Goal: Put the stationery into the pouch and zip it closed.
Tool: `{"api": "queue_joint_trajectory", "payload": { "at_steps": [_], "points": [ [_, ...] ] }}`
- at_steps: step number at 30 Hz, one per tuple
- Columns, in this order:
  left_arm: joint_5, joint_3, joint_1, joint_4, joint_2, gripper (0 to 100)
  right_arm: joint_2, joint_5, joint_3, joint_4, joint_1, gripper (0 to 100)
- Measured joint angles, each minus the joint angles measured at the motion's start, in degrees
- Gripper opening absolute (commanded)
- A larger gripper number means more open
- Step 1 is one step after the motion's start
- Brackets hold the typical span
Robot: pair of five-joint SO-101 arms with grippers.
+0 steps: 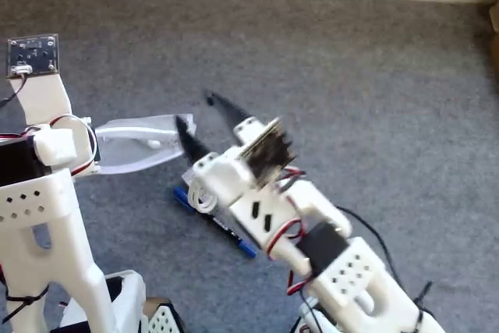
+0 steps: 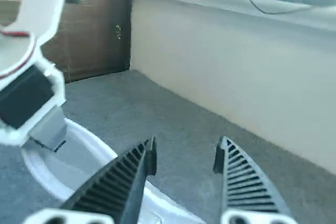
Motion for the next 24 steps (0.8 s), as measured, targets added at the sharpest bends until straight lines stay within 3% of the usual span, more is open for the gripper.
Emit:
{"api": "queue_joint_trajectory", "payload": {
  "at_steps": [7,12,17,24],
  "points": [
    [0.0,0.0,-0.1,0.0,0.0,1,2.5,-11.6,-15.9,28.4,5.0,17.3],
    [0.0,0.0,-0.1,0.0,0.1,1,10.2,-19.1,-22.2,43.1,7.7,17.3],
    [0.0,0.0,-0.1,0.0,0.1,1,20.3,-27.4,-25.1,50.9,8.6,17.3],
    [0.0,0.8,-0.1,0.0,-0.3,1,30.1,-37.6,-25.1,52.0,8.7,17.6]
  ]
}}
